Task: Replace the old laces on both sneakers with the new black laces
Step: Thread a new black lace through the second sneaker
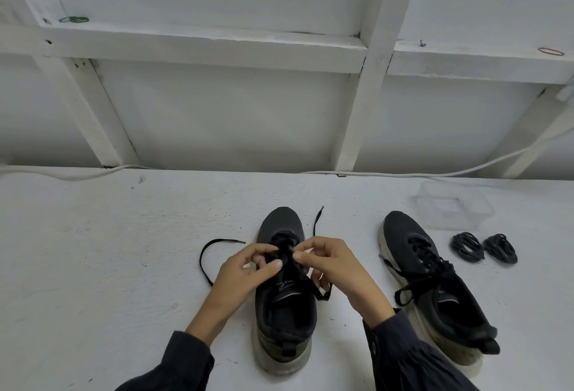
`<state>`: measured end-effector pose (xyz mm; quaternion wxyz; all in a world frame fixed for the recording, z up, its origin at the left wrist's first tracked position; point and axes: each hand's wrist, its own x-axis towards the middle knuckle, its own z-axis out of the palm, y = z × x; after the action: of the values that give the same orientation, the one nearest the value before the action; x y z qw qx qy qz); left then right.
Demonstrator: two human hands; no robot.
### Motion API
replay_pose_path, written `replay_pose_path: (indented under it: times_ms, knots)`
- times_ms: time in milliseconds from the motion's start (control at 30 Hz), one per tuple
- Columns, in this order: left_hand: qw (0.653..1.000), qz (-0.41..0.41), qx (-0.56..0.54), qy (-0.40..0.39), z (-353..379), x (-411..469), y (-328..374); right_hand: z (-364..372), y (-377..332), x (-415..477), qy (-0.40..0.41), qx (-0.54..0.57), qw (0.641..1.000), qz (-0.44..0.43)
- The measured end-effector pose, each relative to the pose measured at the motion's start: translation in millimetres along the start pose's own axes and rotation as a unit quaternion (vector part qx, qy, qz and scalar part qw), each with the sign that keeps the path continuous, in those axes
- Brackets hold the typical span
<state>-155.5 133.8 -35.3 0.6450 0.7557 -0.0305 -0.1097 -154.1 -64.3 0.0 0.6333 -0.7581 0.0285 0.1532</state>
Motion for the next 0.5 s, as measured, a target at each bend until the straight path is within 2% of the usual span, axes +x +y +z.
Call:
replay_pose_path:
  times_ms: [67, 200, 367, 500]
  knots:
    - [1.0, -0.009, -0.015, -0.006, 0, -1, 1, 1, -2, 1, 0.004, -0.001, 1.0, -0.002]
    - [0.999, -0.01, -0.005, 0.047, 10, -1, 4, 7, -1, 6, 0.026, -0.03, 0.999, -0.012]
    - [0.995, -0.008, -0.018, 0.103, 15, -2, 0, 9, 2, 8, -0.007, -0.049, 0.999, -0.001]
    - [0.981, -0.045, -0.118, 0.144, 22, -5, -2, 9, 7, 6, 0.003, 0.006, 0.999, 0.032]
